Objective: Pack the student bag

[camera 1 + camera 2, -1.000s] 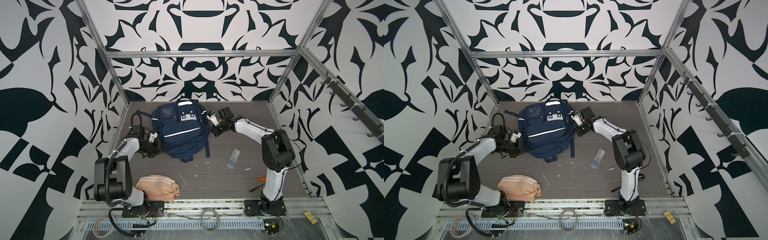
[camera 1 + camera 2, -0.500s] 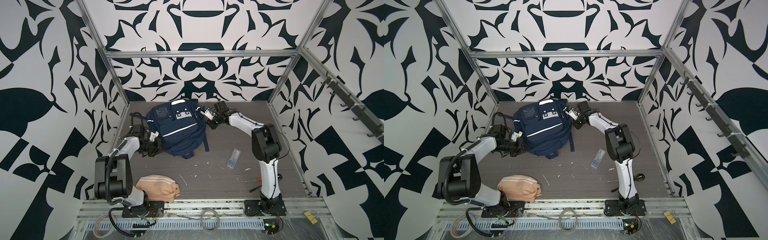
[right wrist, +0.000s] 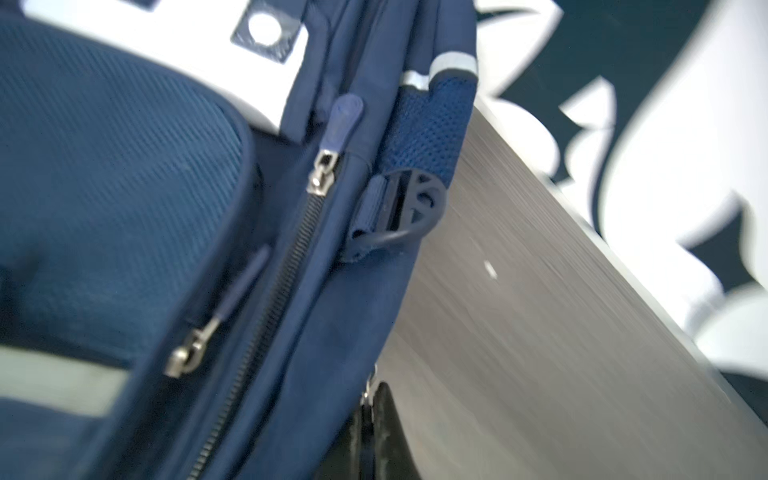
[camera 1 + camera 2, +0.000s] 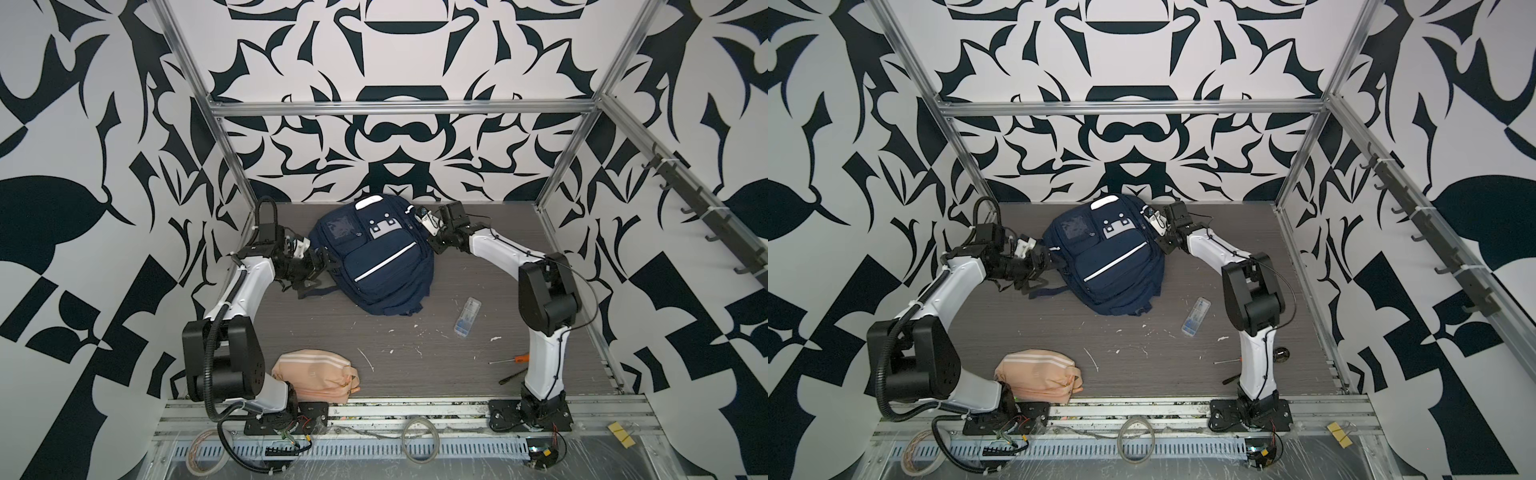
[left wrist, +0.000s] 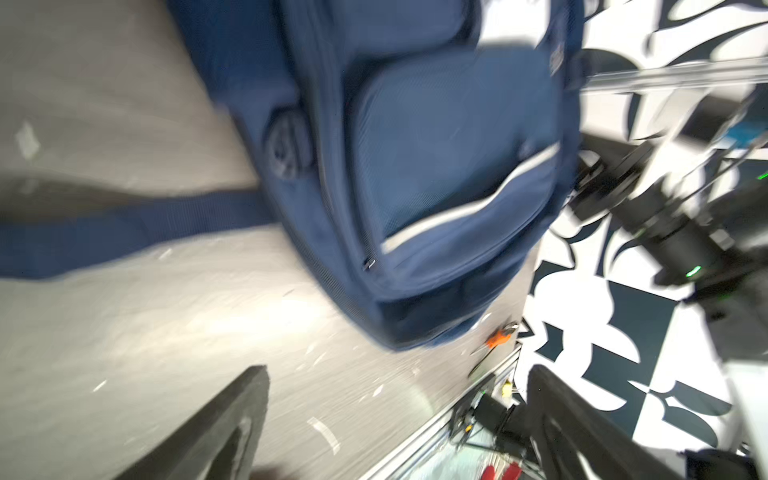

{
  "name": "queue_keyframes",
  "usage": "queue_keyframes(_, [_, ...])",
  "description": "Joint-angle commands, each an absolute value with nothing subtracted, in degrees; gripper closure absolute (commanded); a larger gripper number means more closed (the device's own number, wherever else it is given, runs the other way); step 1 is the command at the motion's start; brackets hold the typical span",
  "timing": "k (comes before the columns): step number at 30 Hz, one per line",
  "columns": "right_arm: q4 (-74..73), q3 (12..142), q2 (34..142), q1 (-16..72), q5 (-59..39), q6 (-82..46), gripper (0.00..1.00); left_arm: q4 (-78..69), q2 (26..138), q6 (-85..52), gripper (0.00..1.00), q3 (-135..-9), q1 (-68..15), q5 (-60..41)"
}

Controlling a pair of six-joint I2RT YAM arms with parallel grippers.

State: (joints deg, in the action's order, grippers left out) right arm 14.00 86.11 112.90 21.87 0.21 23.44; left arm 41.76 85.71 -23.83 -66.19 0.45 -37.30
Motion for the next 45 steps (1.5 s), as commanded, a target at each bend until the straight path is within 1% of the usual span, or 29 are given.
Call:
queue_keyframes(1, [12.0,78.7,103.1,22.9,7.9,13.2,1.00,44.0,86.1,-31.0,0.01,-69.4,-10.0,-34.2])
queue_keyframes(3, [12.4,71.7,98.3,24.3,7.8,8.5,1.00,42.6,87.6,-32.4,0.01,-71.1,-18.0,-31.9])
queue_keyframes(6, [11.7,63.5,91.8,27.6,7.8,3.8,1.00,39.0,90.5,-30.6,0.01,-72.7,-28.1,-28.5])
queue_keyframes(9, [10.9,58.7,86.8,30.1,5.4,-0.8,1.00,33.7,93.2,-28.3,0.02,-73.2,-34.2,-28.1])
queue_keyframes(14, [12.3,55.4,81.3,32.8,1.6,-3.6,1.00,29.0,95.9,-22.3,0.08,-73.1,-38.1,-28.0])
queue_keyframes(17, [10.6,52.4,78.3,33.1,-2.8,-3.7,1.00,27.3,96.2,-14.8,0.09,-71.7,-40.3,-27.8])
queue_keyframes(18, [10.7,51.9,77.7,33.2,-4.2,-3.5,1.00,26.8,96.2,-12.7,0.11,-71.0,-40.7,-28.1])
queue_keyframes(19, [11.0,51.7,77.4,33.1,-5.4,-3.1,1.00,26.9,96.6,-11.3,0.14,-70.6,-40.9,-28.4])
queue_keyframes(20, [11.2,51.7,77.2,33.1,-6.4,-2.7,1.00,27.3,97.0,-10.1,0.19,-70.6,-40.9,-29.0])
queue_keyframes(21, [11.7,51.8,77.1,33.2,-7.3,-2.1,1.00,28.2,97.5,-8.8,0.21,-70.7,-40.9,-29.6])
queue_keyframes(26, [13.9,54.1,78.3,33.1,-10.0,-1.2,1.00,29.1,98.5,-4.6,0.22,-69.5,-42.6,-28.5])
queue_keyframes(27, [13.9,54.3,78.6,33.1,-10.4,-1.4,1.00,29.0,99.3,-4.0,0.24,-69.1,-43.0,-27.9])
queue_keyframes(28, [13.6,54.4,78.6,33.1,-10.5,-1.9,1.00,28.7,99.9,-3.7,0.28,-68.8,-43.3,-27.2])
queue_keyframes(29, [13.4,54.4,78.6,33.1,-10.5,-2.4,1.00,28.6,100.5,-3.7,0.38,-68.5,-43.5,-26.2])
queue_keyframes(31, [12.9,54.1,78.5,33.0,-10.4,-2.7,1.00,27.2,100.2,-4.3,0.68,-67.2,-43.6,-23.6])
queue_keyframes(33, [13.0,54.0,78.3,33.1,-9.9,-2.5,1.00,25.8,98.8,-5.5,0.93,-66.1,-43.6,-20.8])
queue_keyframes(34, [13.6,54.1,78.4,33.0,-9.0,-2.0,1.00,26.1,98.3,-5.7,1.00,-66.1,-43.6,-20.3])
queue_keyframes(38, [17.5,56.6,79.8,29.7,-5.8,-1.3,1.00,27.8,97.1,-4.7,1.00,-65.8,-43.6,-21.1])
queue_keyframes(42, [17.6,58.0,81.5,23.9,-7.3,-1.8,1.00,30.1,96.9,-2.7,1.00,-65.4,-43.6,-22.8])
queue_keyframes(45, [17.7,60.0,83.6,22.8,-8.1,1.4,1.00,30.6,96.5,-2.5,1.00,-65.2,-43.6,-23.4])
